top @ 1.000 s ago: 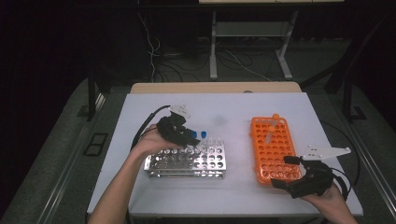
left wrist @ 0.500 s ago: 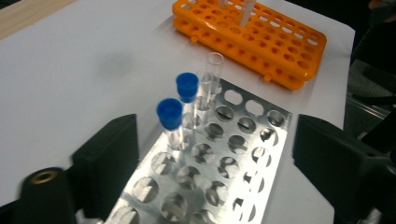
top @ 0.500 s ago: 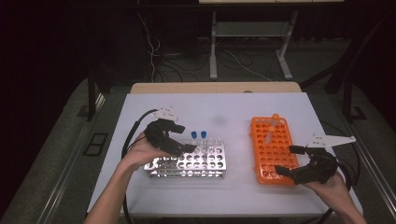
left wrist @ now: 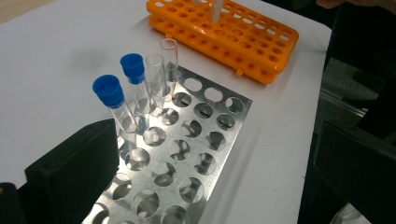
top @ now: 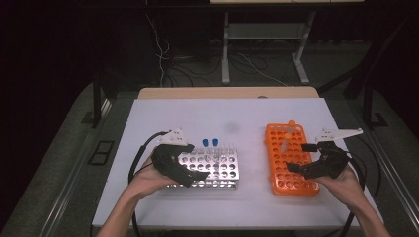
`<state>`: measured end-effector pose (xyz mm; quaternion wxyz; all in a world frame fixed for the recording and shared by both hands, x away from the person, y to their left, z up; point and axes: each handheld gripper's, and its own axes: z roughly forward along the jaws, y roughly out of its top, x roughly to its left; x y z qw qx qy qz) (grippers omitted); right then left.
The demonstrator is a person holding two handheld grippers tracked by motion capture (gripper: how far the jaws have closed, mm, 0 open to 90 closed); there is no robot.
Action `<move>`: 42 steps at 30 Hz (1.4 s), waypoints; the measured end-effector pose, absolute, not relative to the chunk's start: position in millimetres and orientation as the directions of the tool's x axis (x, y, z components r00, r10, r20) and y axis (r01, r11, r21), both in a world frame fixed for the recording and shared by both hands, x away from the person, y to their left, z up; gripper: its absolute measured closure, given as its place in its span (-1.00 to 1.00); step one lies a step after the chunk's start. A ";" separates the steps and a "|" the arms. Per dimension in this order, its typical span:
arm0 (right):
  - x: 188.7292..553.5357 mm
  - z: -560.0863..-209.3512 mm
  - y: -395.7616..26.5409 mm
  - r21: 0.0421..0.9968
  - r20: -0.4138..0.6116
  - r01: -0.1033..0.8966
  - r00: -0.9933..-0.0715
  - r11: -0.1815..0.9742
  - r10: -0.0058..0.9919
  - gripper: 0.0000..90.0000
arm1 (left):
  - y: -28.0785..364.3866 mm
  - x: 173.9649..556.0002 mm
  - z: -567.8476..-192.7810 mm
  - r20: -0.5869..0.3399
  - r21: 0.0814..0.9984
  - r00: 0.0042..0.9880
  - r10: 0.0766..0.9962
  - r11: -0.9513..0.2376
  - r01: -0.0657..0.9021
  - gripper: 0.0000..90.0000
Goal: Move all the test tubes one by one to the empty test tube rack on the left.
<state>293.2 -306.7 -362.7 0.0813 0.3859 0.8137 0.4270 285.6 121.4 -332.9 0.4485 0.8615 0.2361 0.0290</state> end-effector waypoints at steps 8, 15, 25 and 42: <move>312.9 -371.3 -302.8 0.741 0.196 0.574 -0.682 0.349 0.705 -0.99 | 123.6 271.9 -340.0 -0.174 0.815 0.885 0.432 -0.441 0.375 -1.00; 328.1 -381.6 -300.9 0.720 0.186 0.588 -0.676 0.369 0.714 -0.89 | 122.1 263.7 -346.6 -0.181 0.810 0.891 0.417 -0.451 0.376 -1.00; 342.6 -393.7 -298.5 0.713 0.115 0.577 -0.656 0.398 0.746 -0.28 | 120.0 258.6 -353.8 -0.186 0.807 0.896 0.404 -0.458 0.374 -1.00; 343.5 -397.3 -292.4 0.739 0.035 0.528 -0.651 0.418 0.759 0.64 | 129.7 255.1 -362.7 -0.212 0.806 0.883 0.419 -0.436 0.400 -1.00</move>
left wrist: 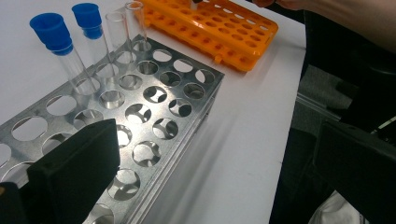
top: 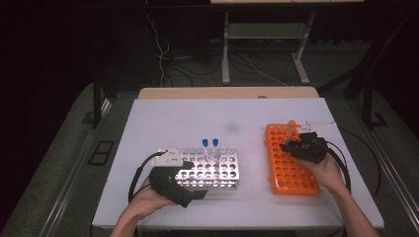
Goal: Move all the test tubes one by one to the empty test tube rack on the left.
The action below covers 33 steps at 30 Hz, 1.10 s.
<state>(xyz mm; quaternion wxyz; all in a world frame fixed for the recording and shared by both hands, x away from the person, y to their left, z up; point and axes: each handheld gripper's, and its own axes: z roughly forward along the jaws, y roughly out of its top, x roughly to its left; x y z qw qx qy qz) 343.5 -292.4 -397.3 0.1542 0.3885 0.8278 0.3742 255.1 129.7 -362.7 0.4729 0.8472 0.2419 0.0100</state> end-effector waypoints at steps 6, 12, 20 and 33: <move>340.6 -389.1 -294.5 0.751 0.029 0.514 -0.654 0.416 0.756 0.65 | 129.0 255.8 -359.3 -0.207 0.804 0.885 0.416 -0.443 0.396 -1.00; 336.5 -375.6 -296.9 0.764 0.022 0.496 -0.659 0.413 0.752 0.65 | 128.4 257.3 -355.2 -0.204 0.802 0.887 0.414 -0.450 0.394 -1.00; 327.8 -352.3 -299.5 0.778 0.028 0.480 -0.672 0.406 0.740 0.65 | 130.1 259.3 -349.0 -0.195 0.799 0.886 0.420 -0.455 0.392 -1.00; 307.9 -317.6 -287.8 0.786 0.051 0.447 -0.735 0.427 0.676 0.65 | 130.6 260.9 -334.2 -0.180 0.805 0.891 0.417 -0.459 0.377 -1.00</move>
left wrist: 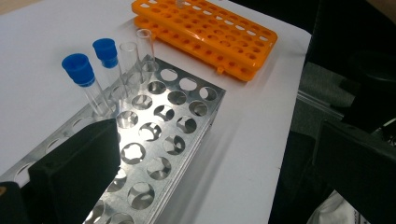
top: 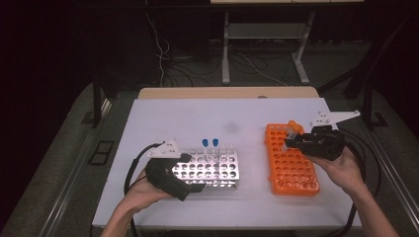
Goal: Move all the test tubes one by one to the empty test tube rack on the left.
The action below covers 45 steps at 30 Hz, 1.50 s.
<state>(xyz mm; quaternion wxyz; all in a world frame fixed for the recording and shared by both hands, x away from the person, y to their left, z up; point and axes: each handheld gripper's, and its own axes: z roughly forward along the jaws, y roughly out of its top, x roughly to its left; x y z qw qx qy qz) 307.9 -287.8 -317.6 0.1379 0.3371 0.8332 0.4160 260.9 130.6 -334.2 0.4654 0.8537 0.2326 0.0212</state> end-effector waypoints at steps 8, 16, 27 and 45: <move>298.5 -298.7 -273.6 0.792 0.058 0.415 -0.781 0.448 0.622 0.65 | 123.5 265.7 -322.7 -0.156 0.807 0.902 0.403 -0.475 0.352 -1.00; 289.9 -289.8 -249.1 0.794 0.081 0.381 -0.838 0.473 0.540 0.65 | 109.9 276.9 -311.8 -0.145 0.813 0.917 0.373 -0.484 0.325 -1.00; 278.7 -287.8 -206.8 0.777 0.083 0.325 -0.902 0.539 0.424 0.65 | 89.2 288.9 -300.5 -0.138 0.822 0.932 0.335 -0.486 0.296 -0.94; 277.0 -298.5 -167.8 0.743 0.100 0.297 -0.935 0.600 0.339 0.65 | 62.6 297.6 -278.9 -0.139 0.832 0.966 0.219 -0.503 0.234 -0.48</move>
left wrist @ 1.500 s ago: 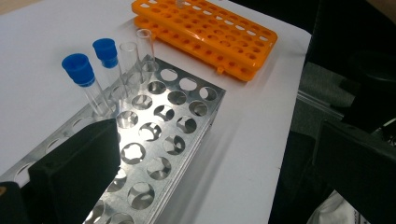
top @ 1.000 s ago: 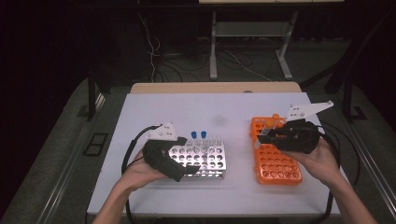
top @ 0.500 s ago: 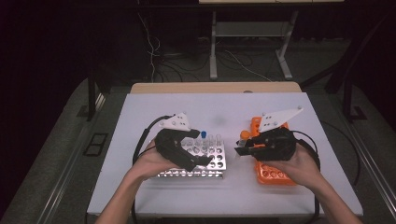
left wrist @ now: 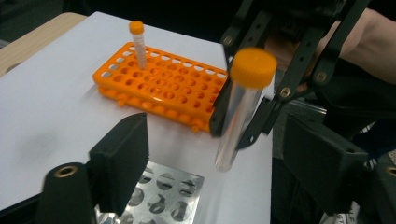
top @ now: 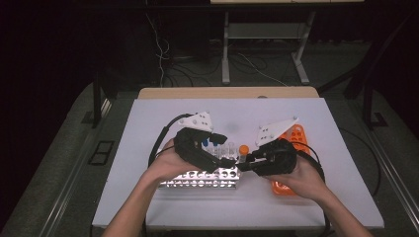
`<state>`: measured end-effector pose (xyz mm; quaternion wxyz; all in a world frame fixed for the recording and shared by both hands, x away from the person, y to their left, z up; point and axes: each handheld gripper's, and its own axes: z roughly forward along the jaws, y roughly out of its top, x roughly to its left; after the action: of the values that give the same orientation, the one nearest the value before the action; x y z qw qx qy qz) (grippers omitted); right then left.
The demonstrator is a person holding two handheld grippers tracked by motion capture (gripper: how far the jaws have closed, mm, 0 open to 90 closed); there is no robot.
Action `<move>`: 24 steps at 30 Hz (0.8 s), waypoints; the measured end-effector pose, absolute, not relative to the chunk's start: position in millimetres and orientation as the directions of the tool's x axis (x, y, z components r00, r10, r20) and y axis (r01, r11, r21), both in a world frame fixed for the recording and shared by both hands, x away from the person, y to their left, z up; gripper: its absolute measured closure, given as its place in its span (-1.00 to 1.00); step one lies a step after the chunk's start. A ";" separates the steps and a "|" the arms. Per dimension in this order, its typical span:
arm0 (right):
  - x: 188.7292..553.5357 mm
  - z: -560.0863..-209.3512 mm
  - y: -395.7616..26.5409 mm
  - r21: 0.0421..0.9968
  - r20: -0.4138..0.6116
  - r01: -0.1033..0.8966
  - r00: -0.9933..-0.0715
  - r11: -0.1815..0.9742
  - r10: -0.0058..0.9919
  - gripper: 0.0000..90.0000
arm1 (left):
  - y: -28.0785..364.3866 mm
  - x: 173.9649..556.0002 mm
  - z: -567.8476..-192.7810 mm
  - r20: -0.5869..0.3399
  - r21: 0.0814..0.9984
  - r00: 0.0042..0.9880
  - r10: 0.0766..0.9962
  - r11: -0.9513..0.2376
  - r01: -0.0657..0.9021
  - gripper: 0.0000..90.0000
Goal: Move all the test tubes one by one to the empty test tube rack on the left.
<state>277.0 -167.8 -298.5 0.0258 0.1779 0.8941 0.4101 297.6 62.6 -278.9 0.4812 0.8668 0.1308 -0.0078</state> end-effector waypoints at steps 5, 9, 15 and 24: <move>277.1 -300.6 -162.4 0.738 0.101 0.292 -0.939 0.609 0.328 0.65 | 56.5 297.0 -278.4 -0.140 0.828 0.972 0.189 -0.517 0.219 -0.27; 277.3 -301.7 -160.0 0.735 0.101 0.287 -0.942 0.614 0.320 0.65 | 52.7 296.6 -277.9 -0.140 0.824 0.975 0.171 -0.527 0.210 -0.09; 275.6 -302.9 -155.9 0.729 0.106 0.286 -0.945 0.621 0.311 0.65 | 46.9 296.5 -276.6 -0.135 0.812 0.980 0.144 -0.551 0.193 0.17; 275.4 -304.8 -154.7 0.727 0.107 0.288 -0.945 0.623 0.310 0.63 | 44.9 296.0 -276.9 -0.131 0.797 0.983 0.127 -0.577 0.180 0.52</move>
<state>275.4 -154.7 -304.8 0.0143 0.1660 0.9008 0.4010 296.0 44.9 -276.9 0.4519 0.8873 0.0865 -0.0297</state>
